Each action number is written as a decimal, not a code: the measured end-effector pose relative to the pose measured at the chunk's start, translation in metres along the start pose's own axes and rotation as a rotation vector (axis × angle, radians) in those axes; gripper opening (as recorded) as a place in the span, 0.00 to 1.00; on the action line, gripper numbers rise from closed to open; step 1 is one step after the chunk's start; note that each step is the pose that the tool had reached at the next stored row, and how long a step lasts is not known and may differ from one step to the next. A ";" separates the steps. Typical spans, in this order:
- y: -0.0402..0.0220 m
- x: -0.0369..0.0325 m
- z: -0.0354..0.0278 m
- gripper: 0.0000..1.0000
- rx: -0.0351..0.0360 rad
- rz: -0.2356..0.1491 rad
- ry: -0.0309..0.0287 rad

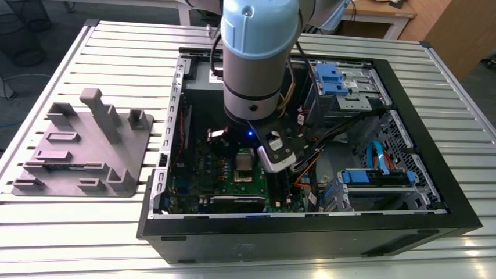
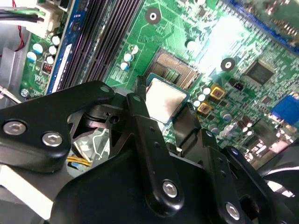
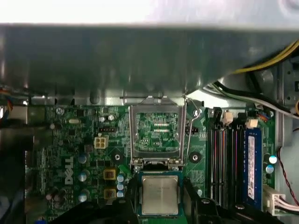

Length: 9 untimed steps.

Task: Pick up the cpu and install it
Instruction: 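Place the cpu into insertion slot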

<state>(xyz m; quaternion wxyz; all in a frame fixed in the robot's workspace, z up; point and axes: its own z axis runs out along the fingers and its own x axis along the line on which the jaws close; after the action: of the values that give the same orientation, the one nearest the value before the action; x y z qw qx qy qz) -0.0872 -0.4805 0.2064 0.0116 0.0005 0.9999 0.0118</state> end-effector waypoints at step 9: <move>-0.0071 0.0002 0.0084 0.47 0.0006 0.019 -0.0005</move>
<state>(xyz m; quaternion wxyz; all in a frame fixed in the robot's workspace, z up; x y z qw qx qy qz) -0.0873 -0.4874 0.1978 0.0118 0.0101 0.9998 0.0116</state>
